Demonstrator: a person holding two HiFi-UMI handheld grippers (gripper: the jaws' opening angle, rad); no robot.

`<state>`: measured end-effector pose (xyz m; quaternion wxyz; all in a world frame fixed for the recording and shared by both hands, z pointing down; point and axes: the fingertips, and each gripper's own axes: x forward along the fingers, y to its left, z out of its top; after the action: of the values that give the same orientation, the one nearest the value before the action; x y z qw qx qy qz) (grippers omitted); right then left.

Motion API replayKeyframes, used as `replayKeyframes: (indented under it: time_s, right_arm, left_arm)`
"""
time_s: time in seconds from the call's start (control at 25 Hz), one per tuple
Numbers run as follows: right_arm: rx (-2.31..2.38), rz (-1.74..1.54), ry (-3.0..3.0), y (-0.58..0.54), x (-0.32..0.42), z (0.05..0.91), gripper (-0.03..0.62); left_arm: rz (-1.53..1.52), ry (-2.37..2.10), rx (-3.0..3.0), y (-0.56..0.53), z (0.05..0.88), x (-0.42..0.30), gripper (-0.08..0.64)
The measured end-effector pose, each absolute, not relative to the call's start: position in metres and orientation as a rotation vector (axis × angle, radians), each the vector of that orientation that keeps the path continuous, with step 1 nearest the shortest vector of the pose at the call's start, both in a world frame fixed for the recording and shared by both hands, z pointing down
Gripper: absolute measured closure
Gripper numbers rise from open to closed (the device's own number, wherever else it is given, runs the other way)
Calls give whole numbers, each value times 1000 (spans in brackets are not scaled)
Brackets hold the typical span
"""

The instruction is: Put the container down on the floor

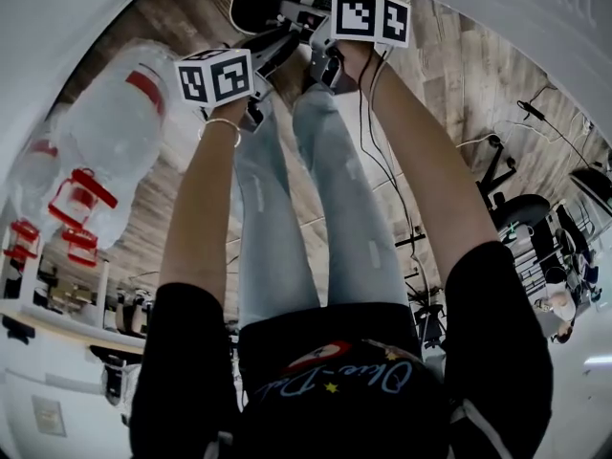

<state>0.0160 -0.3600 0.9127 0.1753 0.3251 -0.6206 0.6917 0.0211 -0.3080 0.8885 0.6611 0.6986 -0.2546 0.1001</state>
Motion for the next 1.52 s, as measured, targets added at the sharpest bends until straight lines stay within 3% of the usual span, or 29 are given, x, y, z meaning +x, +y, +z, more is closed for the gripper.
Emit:
replayKeyframes:
  time_s: [0.24, 0.48, 1.52]
  right_arm:
    - [954, 1917, -1756, -361, 22, 913, 522]
    - [946, 1858, -1745, -354, 30, 913, 463]
    - [1126, 1888, -1626, -315, 80, 904, 463]
  left_arm:
    - [235, -571, 1585, -308, 890, 26, 503]
    - [239, -571, 1588, -310, 890, 28, 503]
    - [288, -590, 1676, -294, 868, 38, 503]
